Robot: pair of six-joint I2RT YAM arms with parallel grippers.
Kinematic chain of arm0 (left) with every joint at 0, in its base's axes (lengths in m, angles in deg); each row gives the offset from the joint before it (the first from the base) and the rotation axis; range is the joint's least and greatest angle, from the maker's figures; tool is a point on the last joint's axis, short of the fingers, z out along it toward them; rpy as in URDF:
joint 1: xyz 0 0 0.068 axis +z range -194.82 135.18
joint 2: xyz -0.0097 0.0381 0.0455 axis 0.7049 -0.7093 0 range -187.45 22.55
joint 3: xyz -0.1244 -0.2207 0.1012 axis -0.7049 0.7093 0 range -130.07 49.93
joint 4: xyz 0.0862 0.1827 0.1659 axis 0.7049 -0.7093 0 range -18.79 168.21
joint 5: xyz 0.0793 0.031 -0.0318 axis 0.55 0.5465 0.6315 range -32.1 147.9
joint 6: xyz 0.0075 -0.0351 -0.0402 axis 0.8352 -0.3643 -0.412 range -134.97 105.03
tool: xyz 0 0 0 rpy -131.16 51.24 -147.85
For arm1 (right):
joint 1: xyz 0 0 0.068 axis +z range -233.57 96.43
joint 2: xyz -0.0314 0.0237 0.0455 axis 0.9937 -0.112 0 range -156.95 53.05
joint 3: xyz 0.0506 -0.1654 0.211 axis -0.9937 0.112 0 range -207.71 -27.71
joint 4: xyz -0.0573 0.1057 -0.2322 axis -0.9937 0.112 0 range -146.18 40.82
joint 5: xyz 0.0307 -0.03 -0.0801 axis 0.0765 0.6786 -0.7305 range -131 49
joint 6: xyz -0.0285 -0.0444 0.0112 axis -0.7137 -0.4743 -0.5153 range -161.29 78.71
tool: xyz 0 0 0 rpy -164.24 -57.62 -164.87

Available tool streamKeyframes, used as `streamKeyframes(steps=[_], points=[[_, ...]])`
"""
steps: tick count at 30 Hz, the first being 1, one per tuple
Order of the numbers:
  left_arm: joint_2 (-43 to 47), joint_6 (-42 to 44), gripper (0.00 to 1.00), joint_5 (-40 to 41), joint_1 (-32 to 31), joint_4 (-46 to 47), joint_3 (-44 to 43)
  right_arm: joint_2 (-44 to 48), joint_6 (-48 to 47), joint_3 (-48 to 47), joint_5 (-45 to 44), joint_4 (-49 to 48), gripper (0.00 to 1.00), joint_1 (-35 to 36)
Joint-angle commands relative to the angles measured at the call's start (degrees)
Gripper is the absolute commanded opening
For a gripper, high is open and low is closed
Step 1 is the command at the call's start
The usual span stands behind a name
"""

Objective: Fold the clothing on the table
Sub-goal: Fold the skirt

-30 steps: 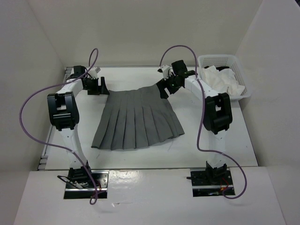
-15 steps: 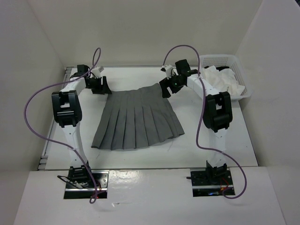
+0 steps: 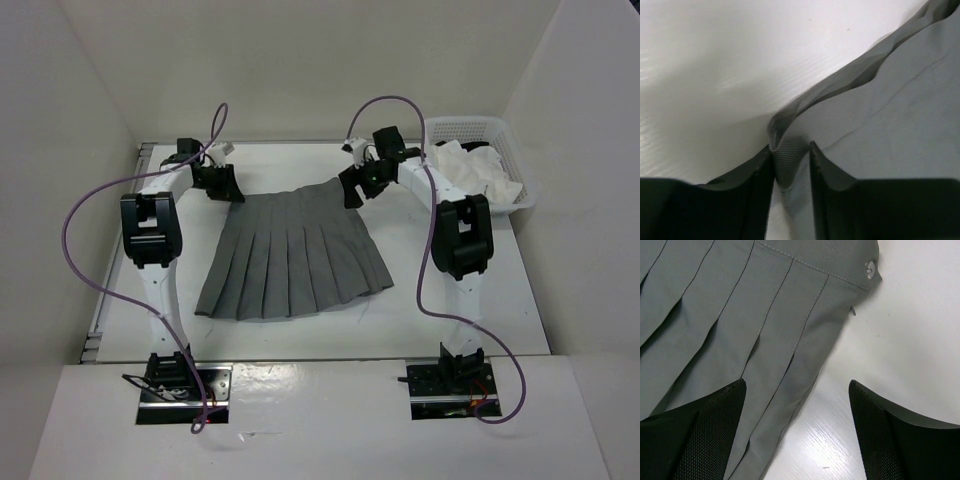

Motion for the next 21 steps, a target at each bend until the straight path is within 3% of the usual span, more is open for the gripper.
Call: streamKeyframes(steps=[1, 5, 12, 17, 21], points=[[-1.8, 1.3, 0.37, -1.6, -0.1, -1.5, -1.7, -1.9, 0.1, -3.4, 2.3, 0.2, 0.87, -0.4], [-1.2, 1.8, 0.18, -1.0, -0.1, -1.5, -1.7, -4.6, 1.4, -6.6, 4.6, -1.1, 0.86, -1.1], [1.0, 3.5, 0.13, 1.0, -0.7, -2.0, 0.3, -15.4, 6.7, -19.4, 10.5, 0.0, 0.84, -4.4], [1.6, 4.1, 0.13, 2.0, -1.8, -2.0, 0.8, -29.8, 7.8, -40.5, 13.6, 12.2, 0.8, -5.7], [2.1, 4.7, 0.13, 2.0, -2.9, -2.6, 1.3, -43.3, 6.8, -72.4, 15.4, 25.4, 0.76, -6.2]])
